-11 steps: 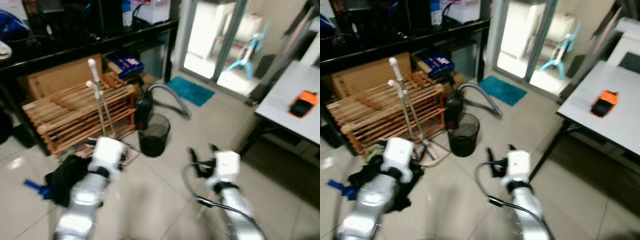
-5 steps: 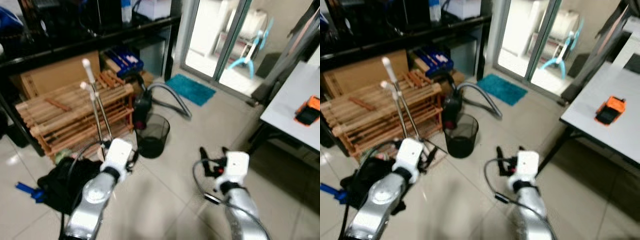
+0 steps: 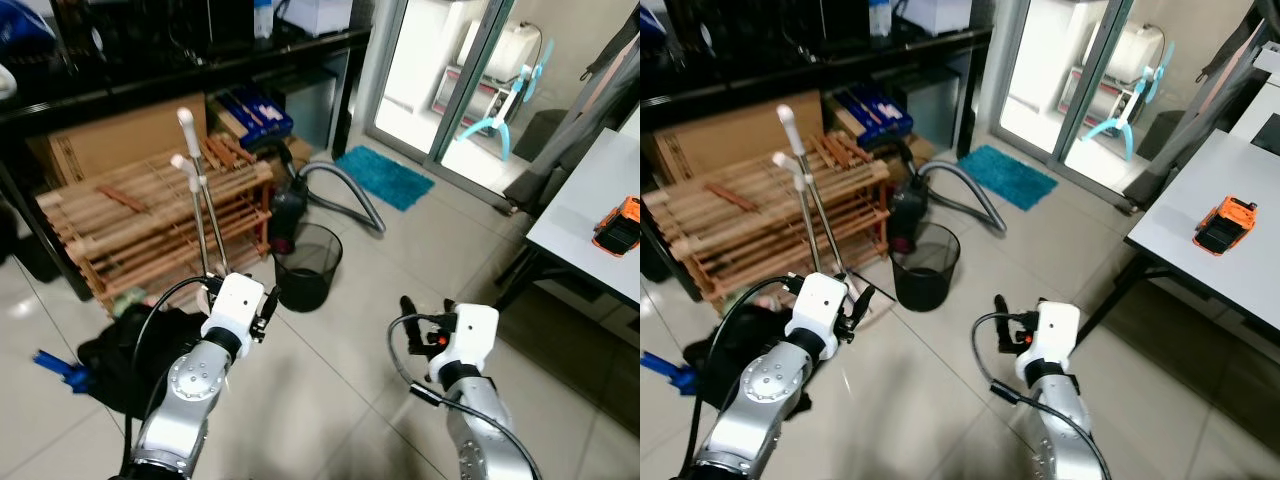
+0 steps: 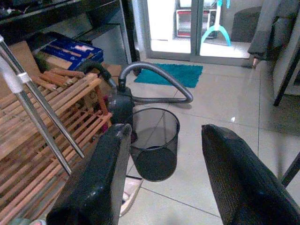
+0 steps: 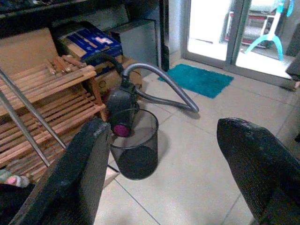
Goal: Move the pillow to the sofa from floor
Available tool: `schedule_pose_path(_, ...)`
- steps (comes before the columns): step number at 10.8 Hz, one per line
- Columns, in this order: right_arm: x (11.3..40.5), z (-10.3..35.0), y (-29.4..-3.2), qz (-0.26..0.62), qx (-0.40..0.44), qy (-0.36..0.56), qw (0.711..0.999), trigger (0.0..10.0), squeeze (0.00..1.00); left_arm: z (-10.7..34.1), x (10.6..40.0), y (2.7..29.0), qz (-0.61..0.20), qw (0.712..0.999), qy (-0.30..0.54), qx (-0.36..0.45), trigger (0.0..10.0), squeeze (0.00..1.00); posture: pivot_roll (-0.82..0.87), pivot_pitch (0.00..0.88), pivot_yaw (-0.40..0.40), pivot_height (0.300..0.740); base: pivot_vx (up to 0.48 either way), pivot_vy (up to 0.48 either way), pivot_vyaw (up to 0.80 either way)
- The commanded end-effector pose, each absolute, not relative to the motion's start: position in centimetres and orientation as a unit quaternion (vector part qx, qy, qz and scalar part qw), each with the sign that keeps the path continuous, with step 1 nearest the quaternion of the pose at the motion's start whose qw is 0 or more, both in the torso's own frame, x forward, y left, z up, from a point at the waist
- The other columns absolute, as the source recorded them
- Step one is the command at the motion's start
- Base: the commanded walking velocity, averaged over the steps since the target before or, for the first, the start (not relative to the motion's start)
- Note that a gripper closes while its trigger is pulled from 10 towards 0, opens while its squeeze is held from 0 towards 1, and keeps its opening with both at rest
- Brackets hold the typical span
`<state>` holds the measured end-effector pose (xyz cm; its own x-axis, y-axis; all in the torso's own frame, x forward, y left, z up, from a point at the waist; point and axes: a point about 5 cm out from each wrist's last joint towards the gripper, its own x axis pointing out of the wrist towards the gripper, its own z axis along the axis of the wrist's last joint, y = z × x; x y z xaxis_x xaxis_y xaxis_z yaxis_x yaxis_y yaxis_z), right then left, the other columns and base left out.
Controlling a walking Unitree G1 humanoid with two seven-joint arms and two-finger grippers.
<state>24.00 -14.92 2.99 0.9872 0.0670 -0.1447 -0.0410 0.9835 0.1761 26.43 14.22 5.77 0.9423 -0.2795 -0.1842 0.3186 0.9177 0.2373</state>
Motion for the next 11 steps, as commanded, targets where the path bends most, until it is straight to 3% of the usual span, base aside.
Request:
schedule_pose_path(1, 24.3, 3.5, -15.7, 0.018, 0.085, 0.069, 0.994, 10.0, 0.0, 5.7, 26.4, 13.7, -0.159, 0.976, 0.069, 0.134, 10.0, 0.0, 0.16, 0.031, -0.125, 0.74, 0.0, 0.0, 0.0)
schedule_pose_path(6, 23.7, 3.6, -15.6, 0.0, 0.083, 0.062, 0.995, 10.0, 0.0, 5.8, 26.8, 14.1, -0.167, 0.974, 0.074, 0.137, 10.0, 0.0, 0.15, 0.016, -0.051, 0.74, 0.0, 0.0, 0.0)
schedule_pose_path(11, 22.7, 4.0, -16.1, -0.02, 0.114, 0.047, 0.992, 10.0, 0.0, 5.1, 26.5, 14.5, -0.174, 0.972, 0.081, 0.133, 10.0, 0.0, 0.09, 0.001, -0.089, 0.74, 0.0, 0.0, 0.0)
